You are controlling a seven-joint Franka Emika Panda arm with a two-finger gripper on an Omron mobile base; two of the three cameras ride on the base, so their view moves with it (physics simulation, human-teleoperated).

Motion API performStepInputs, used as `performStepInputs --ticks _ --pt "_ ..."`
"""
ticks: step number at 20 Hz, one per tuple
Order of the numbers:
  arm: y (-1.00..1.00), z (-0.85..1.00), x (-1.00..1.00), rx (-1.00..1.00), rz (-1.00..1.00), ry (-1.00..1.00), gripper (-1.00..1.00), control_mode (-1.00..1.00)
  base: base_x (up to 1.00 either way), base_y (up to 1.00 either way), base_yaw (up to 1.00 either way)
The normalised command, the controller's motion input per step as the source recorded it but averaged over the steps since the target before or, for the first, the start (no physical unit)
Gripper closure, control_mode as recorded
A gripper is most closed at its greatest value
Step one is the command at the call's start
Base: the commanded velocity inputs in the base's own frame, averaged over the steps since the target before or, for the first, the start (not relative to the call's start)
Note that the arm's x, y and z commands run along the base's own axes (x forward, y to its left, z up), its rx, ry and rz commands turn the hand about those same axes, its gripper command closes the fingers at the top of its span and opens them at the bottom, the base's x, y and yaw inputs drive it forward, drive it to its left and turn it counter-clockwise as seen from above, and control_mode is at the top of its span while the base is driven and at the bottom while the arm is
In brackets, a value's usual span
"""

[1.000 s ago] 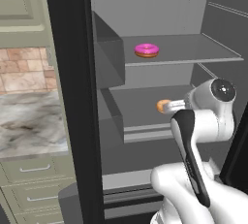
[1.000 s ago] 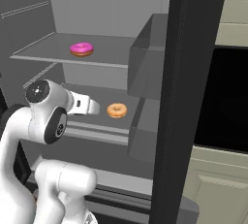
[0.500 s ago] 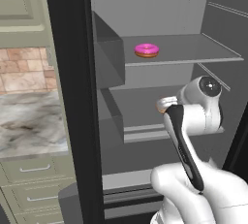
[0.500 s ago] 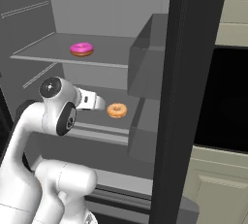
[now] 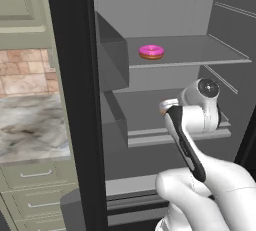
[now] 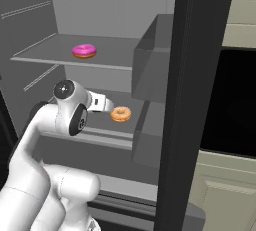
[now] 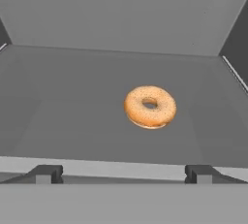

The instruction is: Take the donuts from the fridge and place them on the empty tray on the dining counter.

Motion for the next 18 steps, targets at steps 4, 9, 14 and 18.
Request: performStepInputs --ticks 4,9,14,18 --pt "-0.01 -0.36 0.41 0.00 0.00 0.00 -1.00 -1.00 0.00 0.00 0.00" --pt "-0.05 -0.33 0.43 -0.01 0.00 0.01 -1.00 -1.00 0.00 0.00 0.00" --pt "-0.09 -0.24 0.45 0.00 0.00 0.05 -1.00 -1.00 0.00 0.00 0.00" --pt "-0.08 -0.15 0.44 0.00 0.00 0.05 -1.00 -1.00 0.00 0.00 0.00"
